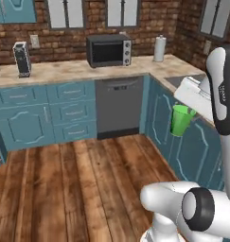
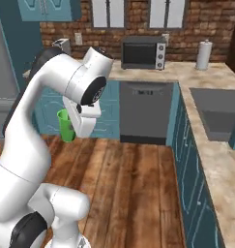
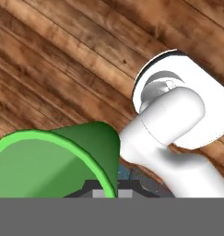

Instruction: There is a tray on the dining counter. Grab the cup, mug, and pitcher and place them on the tray. The pitcher may be placed next to the tray if it cannot fit the tray.

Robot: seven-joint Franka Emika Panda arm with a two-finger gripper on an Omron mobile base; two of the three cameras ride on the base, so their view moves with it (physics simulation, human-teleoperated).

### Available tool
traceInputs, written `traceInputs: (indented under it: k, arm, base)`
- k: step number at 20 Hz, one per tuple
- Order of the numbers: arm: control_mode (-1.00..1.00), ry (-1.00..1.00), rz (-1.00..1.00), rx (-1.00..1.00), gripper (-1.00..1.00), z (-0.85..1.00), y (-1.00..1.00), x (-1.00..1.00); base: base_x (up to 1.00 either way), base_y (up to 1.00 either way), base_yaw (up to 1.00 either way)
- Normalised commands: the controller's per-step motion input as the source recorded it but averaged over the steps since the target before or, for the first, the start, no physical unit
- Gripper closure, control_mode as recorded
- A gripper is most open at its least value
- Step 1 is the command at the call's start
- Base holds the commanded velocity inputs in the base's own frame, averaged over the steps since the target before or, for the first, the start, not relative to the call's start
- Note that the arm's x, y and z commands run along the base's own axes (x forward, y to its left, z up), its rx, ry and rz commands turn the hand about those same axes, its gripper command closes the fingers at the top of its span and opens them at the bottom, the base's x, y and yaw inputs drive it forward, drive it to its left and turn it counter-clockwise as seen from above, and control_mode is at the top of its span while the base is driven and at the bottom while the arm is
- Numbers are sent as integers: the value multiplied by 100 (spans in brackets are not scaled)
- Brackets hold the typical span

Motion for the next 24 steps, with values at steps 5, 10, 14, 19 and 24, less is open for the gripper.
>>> traceInputs:
  k: [5, 10, 14, 19, 24]
  arm:
    - [100, 0, 0, 0, 100, 0, 0, 0]
    - [100, 0, 0, 0, 100, 0, 0, 0]
    - [100, 0, 0, 0, 100, 0, 0, 0]
    - [100, 0, 0, 0, 100, 0, 0, 0]
    - [100, 0, 0, 0, 100, 0, 0, 0]
  base:
    - [0, 33, 84]
    - [0, 29, 80]
    - [0, 25, 77]
    - [0, 25, 76]
    - [14, 11, 56]
